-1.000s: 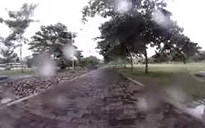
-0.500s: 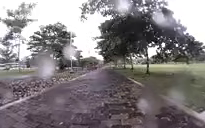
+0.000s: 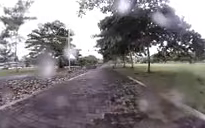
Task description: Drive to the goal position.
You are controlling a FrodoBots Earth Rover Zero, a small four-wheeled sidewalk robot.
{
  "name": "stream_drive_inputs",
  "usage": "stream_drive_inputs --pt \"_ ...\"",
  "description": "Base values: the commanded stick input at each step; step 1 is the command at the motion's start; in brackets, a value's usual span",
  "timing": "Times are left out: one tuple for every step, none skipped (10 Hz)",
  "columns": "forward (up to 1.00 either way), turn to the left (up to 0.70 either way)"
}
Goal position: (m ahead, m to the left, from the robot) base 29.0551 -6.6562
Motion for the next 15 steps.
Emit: stream_drive_inputs --pt "0.7 0.0" --pt "0.7 0.0" --pt "0.7 0.0" --pt "0.7 0.0" --pt "0.7 0.0" --pt "0.7 0.0" --pt "0.7 0.0" --pt "0.7 0.0" --pt "0.7 0.0" --pt "0.7 0.0" --pt "0.7 0.0" --pt "0.7 0.0" --pt "0.7 0.0" --pt "0.7 0.0" --pt "0.7 0.0"
